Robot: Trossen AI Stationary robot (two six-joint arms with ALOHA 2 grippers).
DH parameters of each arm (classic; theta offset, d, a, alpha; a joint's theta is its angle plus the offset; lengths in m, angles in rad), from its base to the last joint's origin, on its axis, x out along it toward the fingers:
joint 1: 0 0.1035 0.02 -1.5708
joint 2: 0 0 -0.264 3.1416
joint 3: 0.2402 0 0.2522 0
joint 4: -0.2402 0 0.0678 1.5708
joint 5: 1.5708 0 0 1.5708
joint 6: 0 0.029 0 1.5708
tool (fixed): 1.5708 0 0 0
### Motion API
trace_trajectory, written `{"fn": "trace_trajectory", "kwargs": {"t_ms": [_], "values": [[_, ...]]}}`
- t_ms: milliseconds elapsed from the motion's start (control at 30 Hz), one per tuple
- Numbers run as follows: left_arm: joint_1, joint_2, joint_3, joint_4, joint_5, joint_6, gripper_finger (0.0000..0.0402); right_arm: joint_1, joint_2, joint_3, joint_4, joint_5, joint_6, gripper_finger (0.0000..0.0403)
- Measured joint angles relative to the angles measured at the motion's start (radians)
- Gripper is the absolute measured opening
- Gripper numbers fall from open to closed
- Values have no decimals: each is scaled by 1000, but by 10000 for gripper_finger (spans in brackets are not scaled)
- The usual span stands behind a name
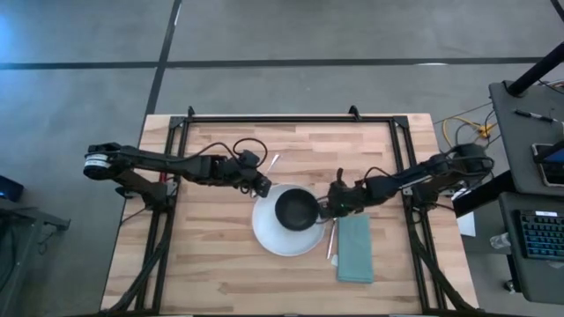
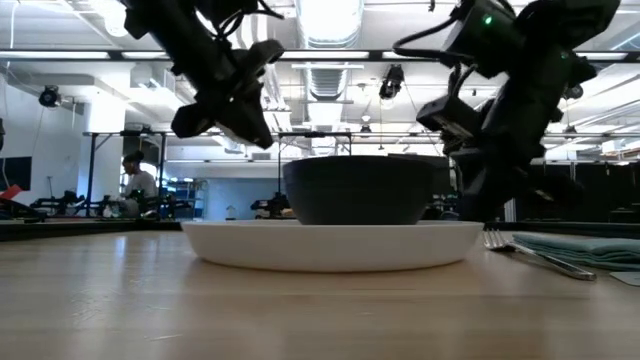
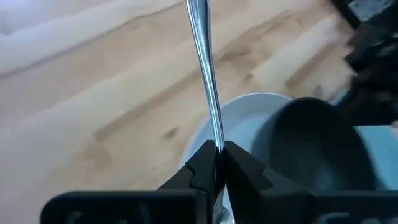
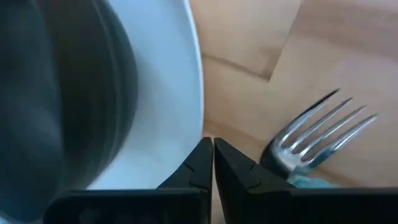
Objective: Set table place
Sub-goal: Put the silver spoon into the black bowl
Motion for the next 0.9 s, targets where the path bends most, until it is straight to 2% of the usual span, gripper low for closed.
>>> {"fn": "trace_trajectory", "kwargs": {"t_ms": [167,300,467,667,900], "values": [[16,0,-40,4,-11,4,12,13,-54,0,-30,178,63,9],[18,0,-66,6,-7,2,12,-7,-96,0,-34,238,58,9],[18,0,-68,29,2,3,12,-33,-100,16,-33,243,9,9],[18,3,-75,39,2,3,12,-60,-35,110,-15,237,-87,9],[16,3,-106,40,19,2,12,-64,64,177,-21,151,-132,9]]}}
